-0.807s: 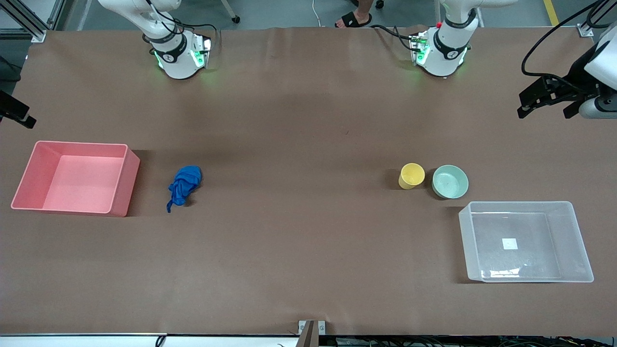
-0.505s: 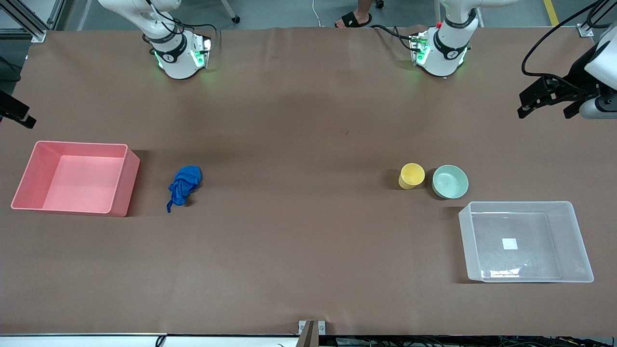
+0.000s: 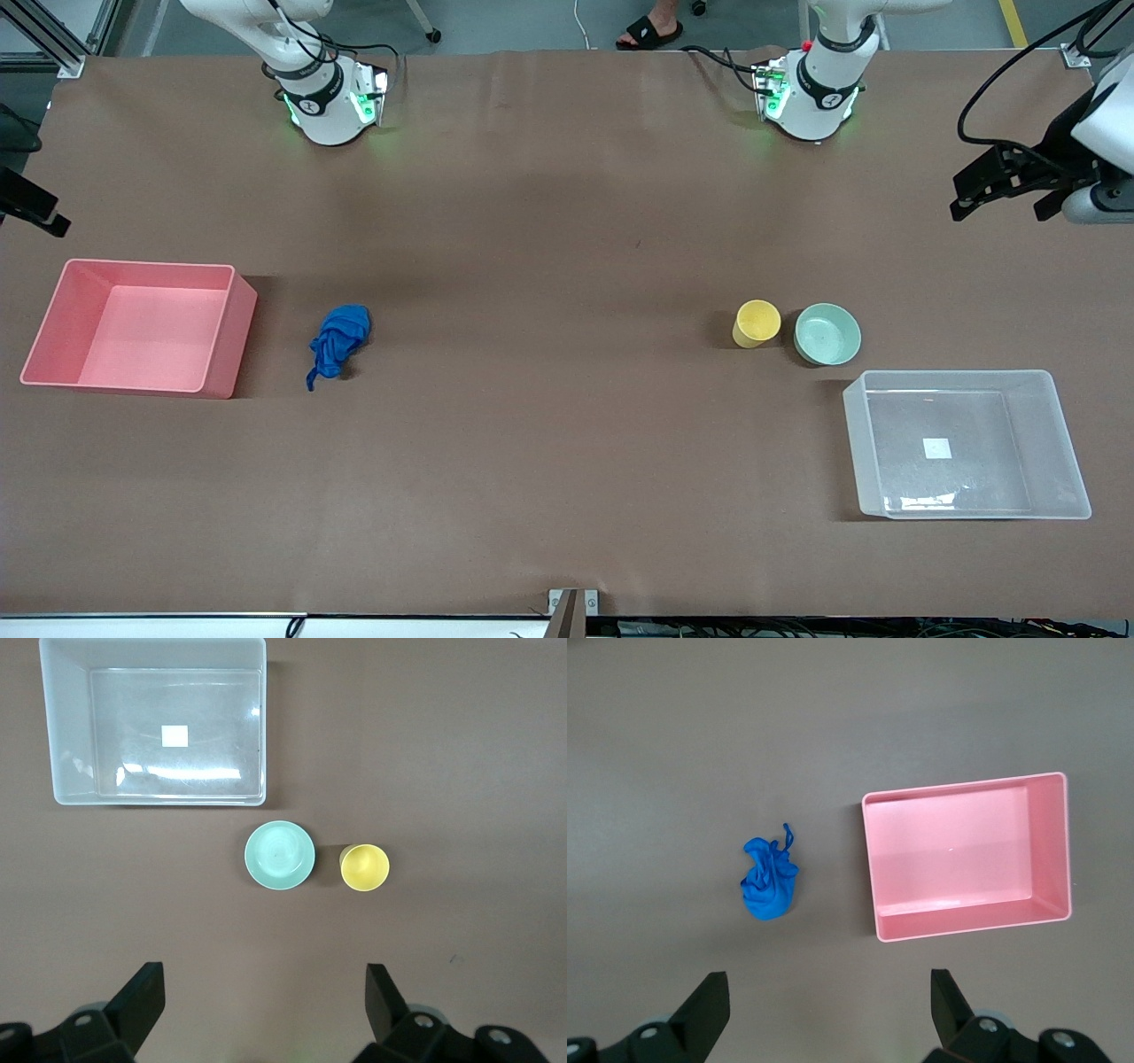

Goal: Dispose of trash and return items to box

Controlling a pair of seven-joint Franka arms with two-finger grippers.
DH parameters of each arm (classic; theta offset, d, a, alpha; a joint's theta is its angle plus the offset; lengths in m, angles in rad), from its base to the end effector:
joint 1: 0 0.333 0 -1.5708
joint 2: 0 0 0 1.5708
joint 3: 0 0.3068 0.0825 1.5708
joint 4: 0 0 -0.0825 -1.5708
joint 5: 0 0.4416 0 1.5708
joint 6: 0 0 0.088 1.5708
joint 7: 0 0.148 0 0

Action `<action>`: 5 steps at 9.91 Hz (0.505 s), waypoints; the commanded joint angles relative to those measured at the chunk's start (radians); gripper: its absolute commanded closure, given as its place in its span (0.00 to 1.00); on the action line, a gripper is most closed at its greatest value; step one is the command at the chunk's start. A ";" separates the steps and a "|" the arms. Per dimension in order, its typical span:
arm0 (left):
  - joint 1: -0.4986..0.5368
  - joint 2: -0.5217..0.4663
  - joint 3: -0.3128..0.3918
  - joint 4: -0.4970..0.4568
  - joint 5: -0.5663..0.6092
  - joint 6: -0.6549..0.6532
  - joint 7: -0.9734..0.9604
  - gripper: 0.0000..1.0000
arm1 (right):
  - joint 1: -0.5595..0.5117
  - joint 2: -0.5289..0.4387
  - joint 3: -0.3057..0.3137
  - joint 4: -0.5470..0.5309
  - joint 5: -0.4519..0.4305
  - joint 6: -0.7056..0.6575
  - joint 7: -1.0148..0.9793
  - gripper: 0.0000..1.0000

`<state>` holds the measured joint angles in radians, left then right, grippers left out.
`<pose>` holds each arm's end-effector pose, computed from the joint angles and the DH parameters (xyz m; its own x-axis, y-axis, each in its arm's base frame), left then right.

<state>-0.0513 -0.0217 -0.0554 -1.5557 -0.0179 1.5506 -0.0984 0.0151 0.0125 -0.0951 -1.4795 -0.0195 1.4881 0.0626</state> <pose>0.6008 -0.0673 0.5937 0.9999 -0.0087 0.0149 -0.0089 -0.9998 0.0182 0.6053 -0.0512 0.6075 0.9896 -0.1437 -0.0025 -0.1436 -0.9894 0.0208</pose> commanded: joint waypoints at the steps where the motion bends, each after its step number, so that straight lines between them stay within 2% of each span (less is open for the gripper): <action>1: -0.002 0.003 0.005 -0.185 0.007 0.156 0.000 0.00 | 0.068 0.041 0.003 -0.153 0.004 0.117 0.029 0.00; 3: -0.004 0.008 0.019 -0.367 0.003 0.354 0.011 0.00 | 0.089 0.090 0.003 -0.347 0.006 0.321 0.029 0.00; 5: -0.001 0.028 0.020 -0.553 0.003 0.597 0.022 0.00 | 0.155 0.185 0.005 -0.456 0.009 0.475 0.031 0.00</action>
<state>-0.0507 0.0095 -0.0413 -1.9633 -0.0180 2.0209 -0.0968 0.1241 0.1733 -0.0873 -1.8639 -0.0192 1.8897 0.0815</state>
